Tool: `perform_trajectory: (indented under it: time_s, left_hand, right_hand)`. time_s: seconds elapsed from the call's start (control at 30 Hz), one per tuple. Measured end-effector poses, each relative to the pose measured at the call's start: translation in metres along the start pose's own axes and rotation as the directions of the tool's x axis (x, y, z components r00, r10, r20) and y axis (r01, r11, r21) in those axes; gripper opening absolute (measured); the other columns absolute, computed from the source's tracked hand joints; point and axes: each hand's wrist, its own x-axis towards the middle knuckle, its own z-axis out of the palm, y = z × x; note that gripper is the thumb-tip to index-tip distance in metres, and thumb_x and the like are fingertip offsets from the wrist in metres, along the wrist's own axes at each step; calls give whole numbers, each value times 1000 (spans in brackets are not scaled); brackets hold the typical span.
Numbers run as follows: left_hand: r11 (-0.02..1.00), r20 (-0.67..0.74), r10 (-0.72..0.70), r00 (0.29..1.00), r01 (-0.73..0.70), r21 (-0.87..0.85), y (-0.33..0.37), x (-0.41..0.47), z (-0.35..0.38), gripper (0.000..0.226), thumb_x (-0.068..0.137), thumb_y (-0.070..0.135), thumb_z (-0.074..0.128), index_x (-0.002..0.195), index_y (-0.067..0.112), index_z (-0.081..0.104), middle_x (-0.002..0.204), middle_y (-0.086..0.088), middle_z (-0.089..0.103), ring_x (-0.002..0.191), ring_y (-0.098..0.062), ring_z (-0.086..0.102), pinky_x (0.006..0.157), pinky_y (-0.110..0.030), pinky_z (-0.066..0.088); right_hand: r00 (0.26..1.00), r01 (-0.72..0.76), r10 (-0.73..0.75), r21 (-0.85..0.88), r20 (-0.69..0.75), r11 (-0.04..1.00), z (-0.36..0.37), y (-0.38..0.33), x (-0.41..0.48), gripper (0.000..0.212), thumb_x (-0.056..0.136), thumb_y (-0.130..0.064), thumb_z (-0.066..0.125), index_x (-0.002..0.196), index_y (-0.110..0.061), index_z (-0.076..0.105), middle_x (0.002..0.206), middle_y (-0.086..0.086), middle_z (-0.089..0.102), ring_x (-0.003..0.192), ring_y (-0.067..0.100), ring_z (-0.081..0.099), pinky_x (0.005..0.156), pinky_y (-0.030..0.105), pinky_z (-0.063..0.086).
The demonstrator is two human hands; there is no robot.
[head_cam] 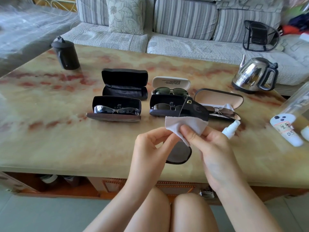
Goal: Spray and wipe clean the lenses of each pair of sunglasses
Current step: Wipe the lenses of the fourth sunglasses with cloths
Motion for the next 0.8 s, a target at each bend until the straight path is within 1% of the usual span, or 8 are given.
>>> perform_trajectory:
  time_s: [0.17, 0.3, 0.37, 0.4, 0.47, 0.53, 0.67, 0.8]
  left_hand:
    - [999, -18, 31, 999, -31, 39, 0, -1, -5, 29, 89, 5, 65, 80, 31, 75, 78, 17, 75, 79, 9, 65, 71, -10, 47]
    - [995, -21, 36, 999, -34, 97, 1, -1, -7, 34, 88, 3, 64, 82, 35, 73, 78, 23, 73, 80, 8, 66, 72, -8, 46]
    - [994, -28, 28, 999, -24, 107, 2, -1, -7, 38, 88, 2, 64, 82, 39, 70, 78, 27, 72, 82, 10, 66, 73, -6, 45]
    - [993, -30, 19, 999, -16, 114, 4, 0, -7, 39, 87, 2, 65, 80, 40, 69, 76, 30, 70, 80, 11, 65, 72, -5, 44]
    - [990, -25, 9, 1000, -5, 138, 8, 1, -7, 41, 85, 5, 68, 73, 44, 65, 70, 35, 67, 77, 16, 63, 71, -2, 42]
    - [987, 1, 12, 1000, -12, 162, 10, 2, -8, 40, 85, 8, 70, 74, 46, 64, 69, 38, 64, 79, 19, 61, 73, -1, 41]
    - [984, 55, -3, 998, -7, 179, 12, 5, -12, 23, 85, 12, 70, 80, 34, 74, 73, 33, 67, 88, 23, 57, 80, 1, 37]
    - [969, 147, 25, 989, -60, 240, 16, 5, -12, 22, 90, 11, 65, 76, 22, 77, 76, 21, 73, 86, 20, 57, 86, 2, 29]
  right_hand:
    - [992, 32, -7, -206, 122, 978, -10, -6, 9, 31, 69, -30, 72, 93, -11, 77, 90, 2, 77, 88, 7, 70, 76, 11, 48]
    - [977, -48, 100, -258, 191, 965, -24, -15, 14, 21, 78, -9, 69, 98, -4, 71, 58, -10, 67, 45, -4, 56, 48, 4, 39]
    - [974, -52, 111, -286, 196, 957, -29, -20, 16, 27, 71, -17, 72, 95, -6, 72, 61, -7, 69, 49, -3, 58, 51, 5, 40]
    - [979, -38, 96, -301, 182, 953, -33, -21, 18, 33, 65, -25, 75, 94, -8, 74, 70, 1, 74, 60, 1, 63, 60, 9, 41]
    - [980, -16, 84, -346, 183, 938, -38, -22, 19, 39, 62, -39, 84, 92, -14, 78, 91, 29, 70, 77, 37, 64, 73, 31, 39]
    - [978, -24, 93, -348, 185, 937, -42, -23, 20, 43, 60, -47, 86, 91, -18, 78, 95, 41, 62, 74, 49, 54, 74, 39, 29]
    - [991, -12, 38, -198, 129, 980, -46, -33, 22, 20, 63, -26, 73, 78, -14, 78, 80, 4, 72, 71, 9, 64, 60, 16, 46]
    - [991, 36, -15, -157, 133, 987, -35, -39, 24, 23, 59, -36, 74, 74, -19, 78, 75, -4, 71, 71, 10, 64, 59, 15, 50]
